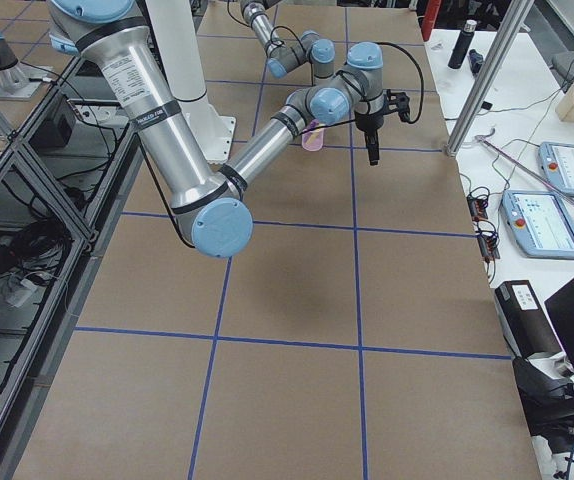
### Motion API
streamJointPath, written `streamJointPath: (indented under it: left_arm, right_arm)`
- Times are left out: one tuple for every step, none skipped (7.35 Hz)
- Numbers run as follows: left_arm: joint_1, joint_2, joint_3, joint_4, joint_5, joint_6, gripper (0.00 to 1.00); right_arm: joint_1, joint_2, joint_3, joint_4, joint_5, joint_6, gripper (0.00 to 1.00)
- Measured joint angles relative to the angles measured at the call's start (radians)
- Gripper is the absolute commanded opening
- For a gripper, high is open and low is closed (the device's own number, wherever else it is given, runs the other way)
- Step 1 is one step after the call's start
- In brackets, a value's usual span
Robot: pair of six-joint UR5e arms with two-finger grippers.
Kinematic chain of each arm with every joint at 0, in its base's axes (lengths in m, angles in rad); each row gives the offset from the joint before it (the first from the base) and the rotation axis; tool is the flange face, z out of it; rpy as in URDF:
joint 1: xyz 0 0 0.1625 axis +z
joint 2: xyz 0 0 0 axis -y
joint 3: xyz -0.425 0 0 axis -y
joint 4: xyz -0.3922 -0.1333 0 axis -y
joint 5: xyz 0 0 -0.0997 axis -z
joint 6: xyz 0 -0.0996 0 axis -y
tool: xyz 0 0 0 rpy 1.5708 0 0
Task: Collect pens into pen holder
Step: 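Grasp the orange pen with the left gripper and lift it upright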
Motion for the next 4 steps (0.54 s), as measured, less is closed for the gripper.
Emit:
streamJointPath:
  left_arm:
    - [-0.013,0.0,-0.028,0.0,0.001,0.009,0.0]
    - [-0.035,0.0,-0.083,0.001,0.001,0.042,0.0]
    - [-0.057,0.003,-0.16,0.0,0.01,0.098,0.0]
    - [-0.067,0.004,-0.239,-0.006,0.038,0.148,0.0]
  right_arm:
    - [0.007,-0.001,0.0,0.0,0.008,-0.002,1.0]
    - [0.014,-0.003,0.0,-0.001,0.018,-0.006,1.0]
    - [0.018,-0.004,0.0,-0.001,0.023,-0.009,1.0]
    - [0.022,-0.005,0.0,-0.001,0.025,-0.011,1.0]
